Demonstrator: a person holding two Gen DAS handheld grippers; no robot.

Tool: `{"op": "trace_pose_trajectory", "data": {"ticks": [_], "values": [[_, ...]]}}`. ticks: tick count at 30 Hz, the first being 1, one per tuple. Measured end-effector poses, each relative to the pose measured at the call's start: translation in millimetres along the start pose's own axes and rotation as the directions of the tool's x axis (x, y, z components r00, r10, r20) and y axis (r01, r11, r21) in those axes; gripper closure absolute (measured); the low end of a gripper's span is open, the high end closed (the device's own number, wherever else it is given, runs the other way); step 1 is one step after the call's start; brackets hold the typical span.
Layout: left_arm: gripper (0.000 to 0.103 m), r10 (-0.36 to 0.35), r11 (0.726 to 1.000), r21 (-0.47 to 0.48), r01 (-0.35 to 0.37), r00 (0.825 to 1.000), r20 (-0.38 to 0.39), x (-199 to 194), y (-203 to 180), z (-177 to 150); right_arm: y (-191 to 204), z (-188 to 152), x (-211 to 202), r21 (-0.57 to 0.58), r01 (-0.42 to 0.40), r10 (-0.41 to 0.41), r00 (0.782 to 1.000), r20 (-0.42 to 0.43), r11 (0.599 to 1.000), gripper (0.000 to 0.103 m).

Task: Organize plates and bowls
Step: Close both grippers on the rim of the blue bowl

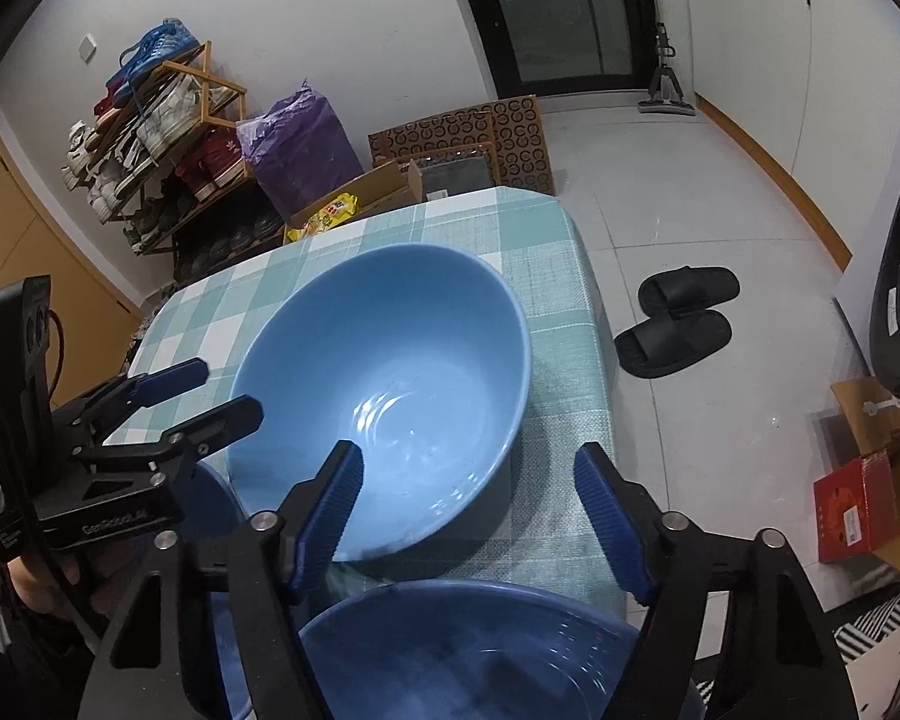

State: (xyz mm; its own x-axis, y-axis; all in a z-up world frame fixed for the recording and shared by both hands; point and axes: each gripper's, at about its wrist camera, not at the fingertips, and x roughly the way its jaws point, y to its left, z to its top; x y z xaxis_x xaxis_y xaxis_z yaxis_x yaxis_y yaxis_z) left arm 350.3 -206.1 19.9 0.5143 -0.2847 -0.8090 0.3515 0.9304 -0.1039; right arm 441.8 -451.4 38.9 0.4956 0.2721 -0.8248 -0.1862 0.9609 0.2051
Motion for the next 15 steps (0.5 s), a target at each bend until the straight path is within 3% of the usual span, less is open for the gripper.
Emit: {"op": "trace_pose_trajectory", "data": {"ticks": [4,15], "values": [[0.052,-0.009,1.0,-0.007,0.009,1.0,-0.018,4,2,-1,3,2,6,-0.009,-0.001,0.001,1.0,-0.003,1.0,0.046],[0.081,-0.045,0.999,0.022,0.046,0.999,-0.026,6,-5,1,4,2,12,-0.024,0.017,-0.017,1.0,-0.004,1.0,0.067]]}}
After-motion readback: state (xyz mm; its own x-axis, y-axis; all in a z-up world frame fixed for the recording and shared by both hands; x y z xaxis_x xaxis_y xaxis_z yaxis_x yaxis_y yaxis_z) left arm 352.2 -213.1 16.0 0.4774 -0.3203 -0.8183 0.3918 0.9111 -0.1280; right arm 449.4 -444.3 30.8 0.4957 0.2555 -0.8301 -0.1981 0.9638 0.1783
